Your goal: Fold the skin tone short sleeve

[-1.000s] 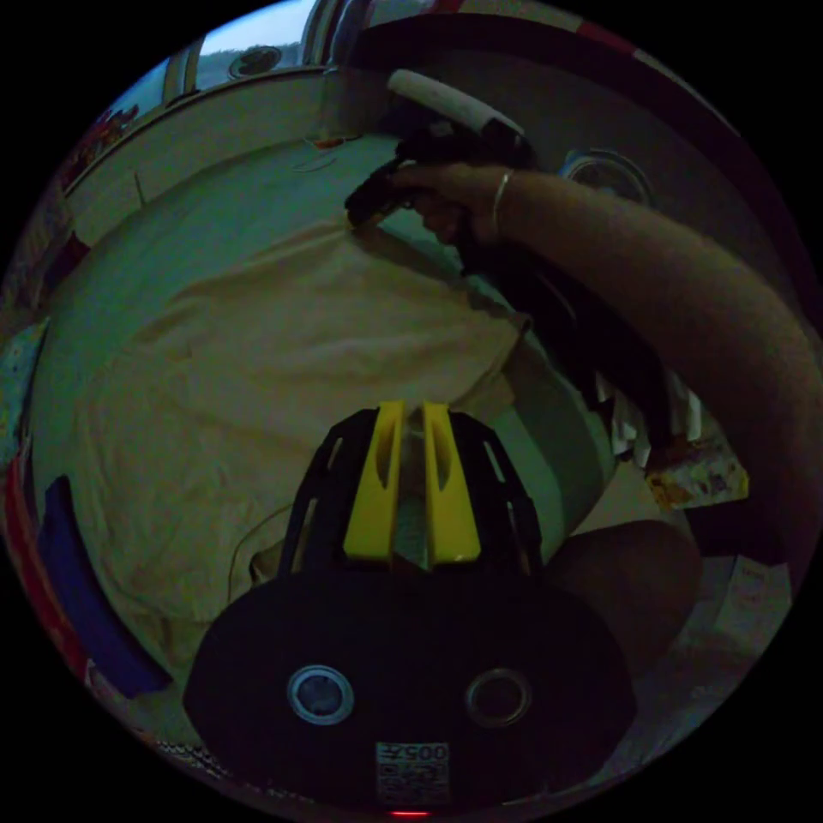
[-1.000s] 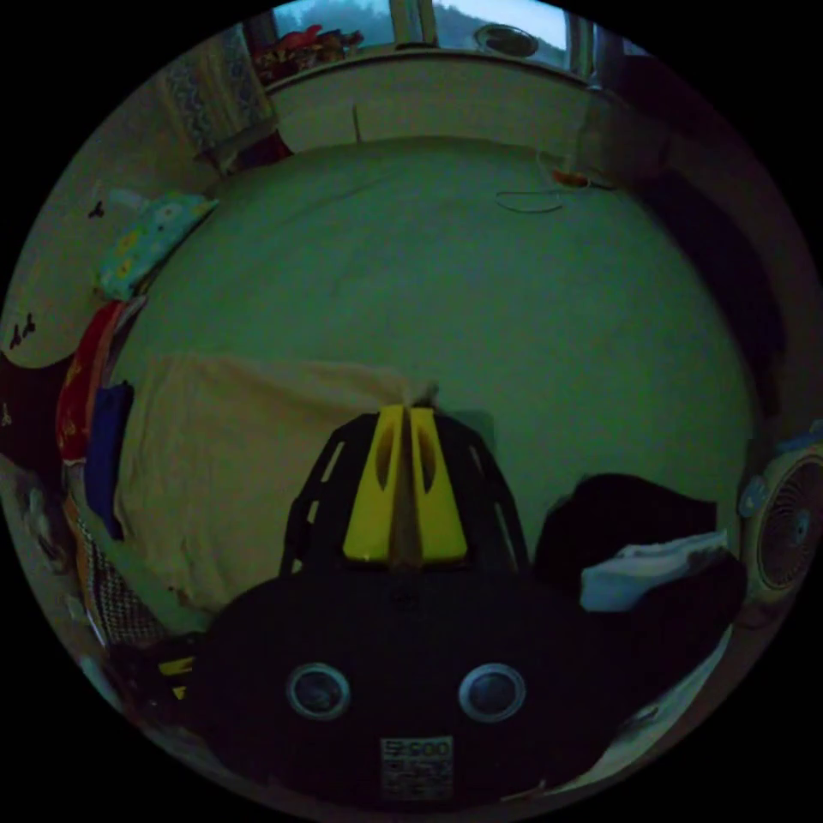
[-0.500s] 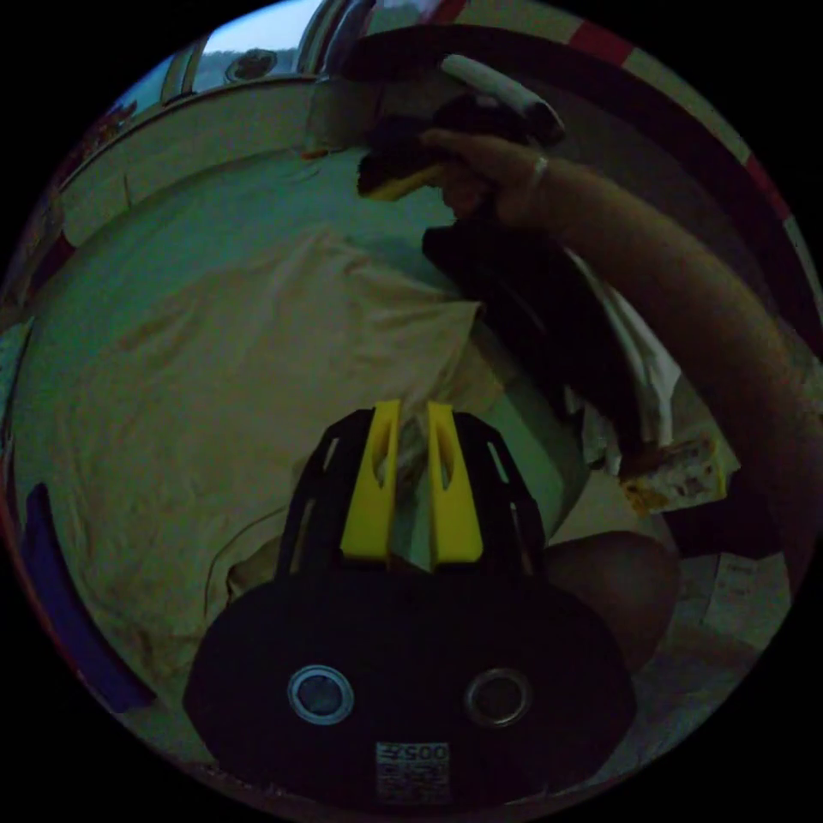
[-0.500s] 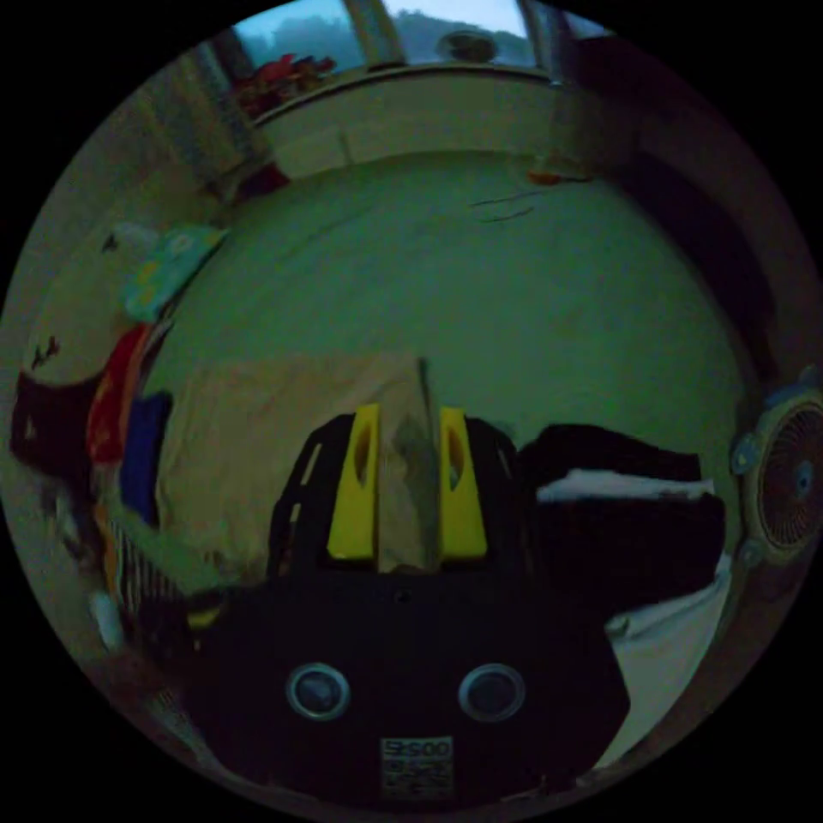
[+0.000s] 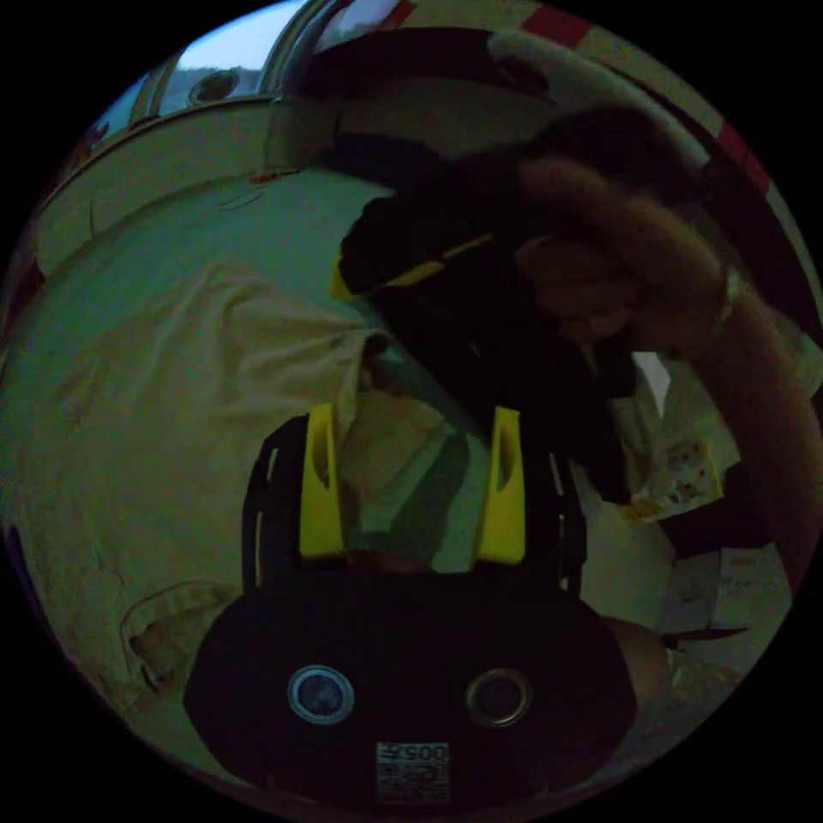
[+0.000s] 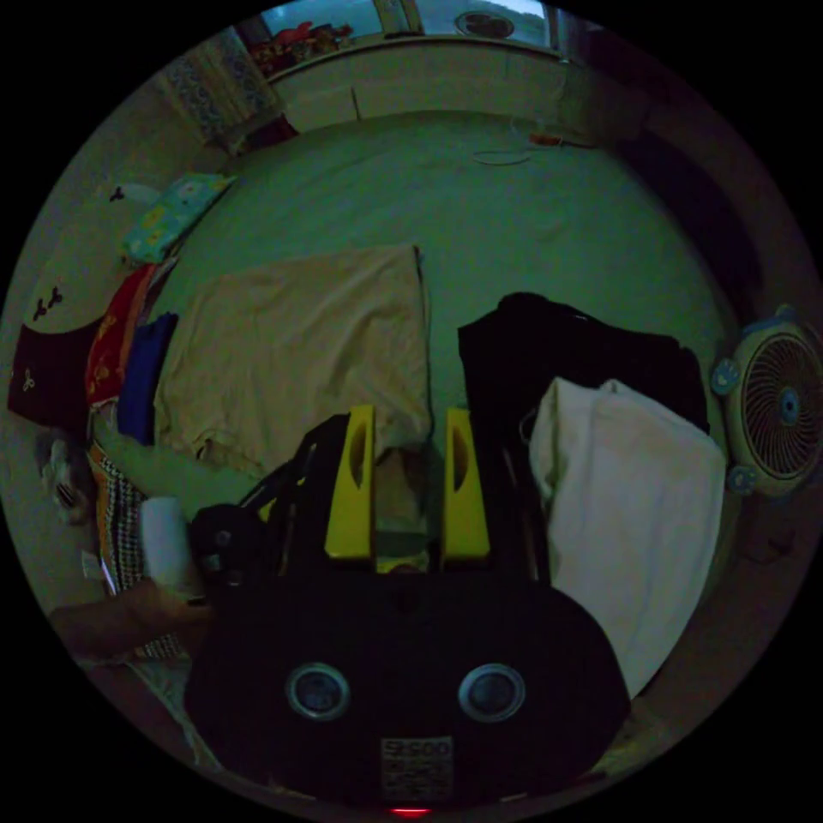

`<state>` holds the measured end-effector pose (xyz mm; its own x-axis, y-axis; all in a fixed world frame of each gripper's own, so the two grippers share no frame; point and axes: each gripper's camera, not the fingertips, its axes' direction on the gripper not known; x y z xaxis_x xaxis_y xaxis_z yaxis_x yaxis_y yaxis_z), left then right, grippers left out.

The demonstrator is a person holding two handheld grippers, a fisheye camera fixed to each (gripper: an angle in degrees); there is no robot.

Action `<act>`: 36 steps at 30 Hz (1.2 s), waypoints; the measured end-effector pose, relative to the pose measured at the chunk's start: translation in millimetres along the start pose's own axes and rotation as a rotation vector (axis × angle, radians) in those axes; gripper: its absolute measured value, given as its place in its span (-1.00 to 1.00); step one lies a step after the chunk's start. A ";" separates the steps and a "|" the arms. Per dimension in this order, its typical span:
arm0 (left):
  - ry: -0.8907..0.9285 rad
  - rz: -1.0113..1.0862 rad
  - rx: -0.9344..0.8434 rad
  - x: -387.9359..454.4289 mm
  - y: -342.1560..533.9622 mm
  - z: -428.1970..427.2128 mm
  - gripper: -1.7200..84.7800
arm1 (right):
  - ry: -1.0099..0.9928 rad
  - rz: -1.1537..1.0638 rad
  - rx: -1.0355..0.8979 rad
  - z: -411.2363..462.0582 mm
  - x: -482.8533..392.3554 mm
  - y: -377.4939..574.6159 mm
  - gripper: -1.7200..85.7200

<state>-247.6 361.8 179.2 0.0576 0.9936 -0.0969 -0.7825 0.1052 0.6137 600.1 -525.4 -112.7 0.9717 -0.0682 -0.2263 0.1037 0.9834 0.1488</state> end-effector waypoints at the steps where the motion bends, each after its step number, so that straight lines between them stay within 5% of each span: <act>1: -0.035 0.001 -0.022 1.5 1.8 6.0 -0.41 | 0.015 -0.016 0.006 -0.1 0.2 -1.4 -0.71; 5: -0.233 -0.049 -0.044 1.0 8.9 5.4 -0.59 | 0.026 -0.031 0.020 3.4 7.4 -8.8 -0.73; 10: -0.169 -0.129 -0.030 -30.2 29.4 -21.3 -0.84 | -0.011 0.006 0.021 18.2 19.9 -32.3 -0.77; 20: -0.021 -0.173 0.091 -103.3 84.3 -96.5 -0.86 | -0.268 0.151 -0.095 79.6 16.2 -145.6 -0.67; 36: 0.015 -0.233 0.139 -221.2 199.3 -191.2 -0.86 | -0.345 0.394 -0.144 193.5 -55.3 -208.7 -0.82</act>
<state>-534.8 155.3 173.1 0.2167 0.9412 -0.2591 -0.6564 0.3369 0.6750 565.8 -759.4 55.0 0.9469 0.2831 0.1524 -0.2893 0.9570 0.0200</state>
